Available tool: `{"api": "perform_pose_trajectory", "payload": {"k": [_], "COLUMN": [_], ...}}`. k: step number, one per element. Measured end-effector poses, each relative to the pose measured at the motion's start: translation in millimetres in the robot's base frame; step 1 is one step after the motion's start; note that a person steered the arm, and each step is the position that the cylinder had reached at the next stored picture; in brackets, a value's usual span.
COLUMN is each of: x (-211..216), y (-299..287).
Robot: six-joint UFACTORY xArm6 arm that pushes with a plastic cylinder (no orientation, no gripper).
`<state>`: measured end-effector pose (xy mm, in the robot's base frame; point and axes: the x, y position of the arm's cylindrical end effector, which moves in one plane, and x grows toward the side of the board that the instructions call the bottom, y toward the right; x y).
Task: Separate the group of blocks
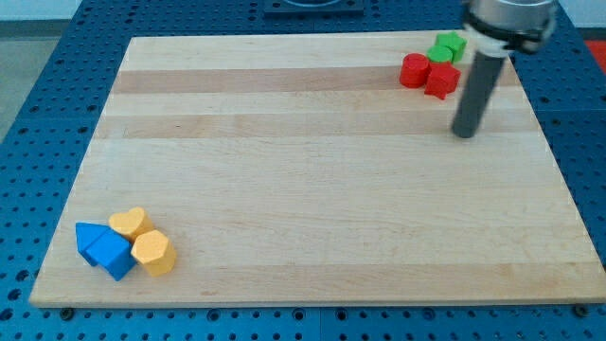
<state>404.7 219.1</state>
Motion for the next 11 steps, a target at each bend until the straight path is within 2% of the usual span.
{"api": "perform_pose_trajectory", "payload": {"k": [1, 2, 3, 4, 5, 7, 11], "x": [-5, -69, -149, -206, -213, -209, -146], "y": [60, 84, 82, 60, 22, 12, -39]}}
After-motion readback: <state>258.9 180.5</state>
